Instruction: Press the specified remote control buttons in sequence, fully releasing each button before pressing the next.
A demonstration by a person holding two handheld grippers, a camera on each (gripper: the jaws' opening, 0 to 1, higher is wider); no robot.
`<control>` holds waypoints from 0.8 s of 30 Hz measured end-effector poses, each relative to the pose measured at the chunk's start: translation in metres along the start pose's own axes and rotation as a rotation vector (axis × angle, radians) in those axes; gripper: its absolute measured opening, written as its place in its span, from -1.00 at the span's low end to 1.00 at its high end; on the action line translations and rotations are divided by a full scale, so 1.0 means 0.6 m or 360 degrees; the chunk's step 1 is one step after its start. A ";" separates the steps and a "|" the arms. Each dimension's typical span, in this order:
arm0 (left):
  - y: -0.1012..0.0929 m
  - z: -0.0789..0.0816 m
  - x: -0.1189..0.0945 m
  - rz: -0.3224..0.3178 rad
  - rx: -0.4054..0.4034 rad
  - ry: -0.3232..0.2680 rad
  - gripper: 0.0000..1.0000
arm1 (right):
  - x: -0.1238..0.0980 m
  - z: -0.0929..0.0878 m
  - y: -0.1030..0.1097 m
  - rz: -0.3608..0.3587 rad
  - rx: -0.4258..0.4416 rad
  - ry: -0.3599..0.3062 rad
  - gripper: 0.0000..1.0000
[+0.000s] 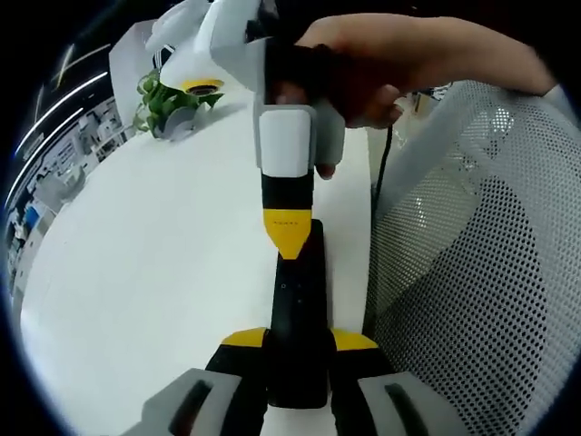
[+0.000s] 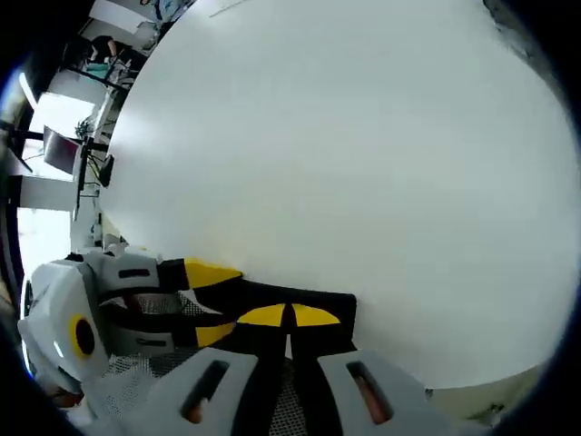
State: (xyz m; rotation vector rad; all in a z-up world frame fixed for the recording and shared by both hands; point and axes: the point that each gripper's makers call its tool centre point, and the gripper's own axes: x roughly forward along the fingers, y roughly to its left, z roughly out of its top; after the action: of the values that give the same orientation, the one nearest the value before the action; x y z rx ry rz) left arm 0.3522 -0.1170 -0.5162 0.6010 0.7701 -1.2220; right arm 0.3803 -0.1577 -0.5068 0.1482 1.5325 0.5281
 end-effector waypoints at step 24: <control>-0.017 0.014 0.009 -0.0063 0.0077 -0.0013 -0.51 | 0.018 -0.023 0.016 -0.0026 -0.0137 0.0167 -1.00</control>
State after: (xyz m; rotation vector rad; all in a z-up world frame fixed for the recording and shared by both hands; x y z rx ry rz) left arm 0.3445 -0.1290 -0.5153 0.6223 0.7503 -1.2815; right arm 0.3643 -0.1478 -0.5135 0.0425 1.6086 0.5956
